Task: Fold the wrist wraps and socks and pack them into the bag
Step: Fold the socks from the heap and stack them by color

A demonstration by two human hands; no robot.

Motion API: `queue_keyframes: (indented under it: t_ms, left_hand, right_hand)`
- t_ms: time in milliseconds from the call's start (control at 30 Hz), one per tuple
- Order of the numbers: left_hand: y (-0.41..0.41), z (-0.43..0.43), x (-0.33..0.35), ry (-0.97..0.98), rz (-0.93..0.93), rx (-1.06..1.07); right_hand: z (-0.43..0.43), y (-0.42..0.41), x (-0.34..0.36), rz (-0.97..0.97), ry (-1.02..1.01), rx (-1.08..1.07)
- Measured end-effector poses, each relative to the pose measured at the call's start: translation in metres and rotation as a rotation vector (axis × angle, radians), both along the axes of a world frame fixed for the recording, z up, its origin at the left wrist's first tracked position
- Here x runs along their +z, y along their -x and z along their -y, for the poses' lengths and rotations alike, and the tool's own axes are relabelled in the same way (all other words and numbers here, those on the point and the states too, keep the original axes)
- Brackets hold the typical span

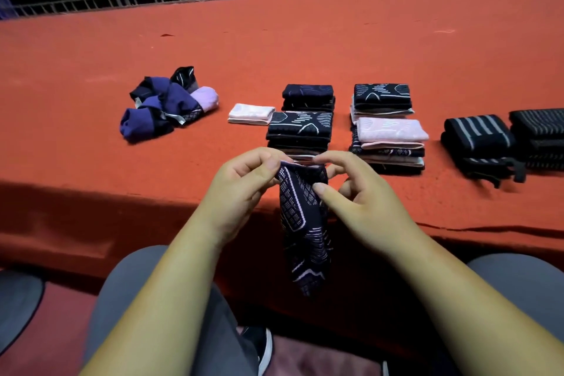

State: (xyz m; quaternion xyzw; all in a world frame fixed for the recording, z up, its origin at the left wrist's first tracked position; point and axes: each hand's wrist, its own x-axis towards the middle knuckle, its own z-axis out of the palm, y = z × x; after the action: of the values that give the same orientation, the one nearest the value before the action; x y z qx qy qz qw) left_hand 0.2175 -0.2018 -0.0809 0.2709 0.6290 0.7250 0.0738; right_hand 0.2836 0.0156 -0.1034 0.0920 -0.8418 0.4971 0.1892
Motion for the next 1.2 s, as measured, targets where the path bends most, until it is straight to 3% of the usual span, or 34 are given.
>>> queue_keyframes:
  t_ms: [100,233,433,567,867,1067,1200]
  left_hand:
    - [0.002,0.004,0.001,0.144,-0.124,0.012]
    - [0.007,0.011,0.000,0.307,-0.269,0.016]
    - [0.005,0.019,0.002,0.494,-0.365,0.005]
    - [0.001,0.016,0.004,0.403,-0.366,0.006]
    - [-0.004,0.008,0.005,0.137,-0.146,-0.191]
    - [0.001,0.007,0.001,0.119,-0.076,-0.081]
    - [-0.004,0.001,0.004,0.179,-0.148,-0.031]
  right_hand:
    - [-0.003,-0.002,0.001,-0.055,-0.067,0.045]
    - [-0.010,-0.005,0.004,-0.046,-0.003,0.098]
    - [-0.017,-0.009,0.010,-0.086,0.018,0.164]
    - [-0.017,-0.008,0.009,-0.076,-0.017,0.145]
    - [-0.011,-0.007,0.003,0.076,0.278,0.082]
    - [-0.011,-0.006,0.003,0.195,0.495,0.131]
    - [-0.012,-0.011,0.009,0.130,0.293,0.113]
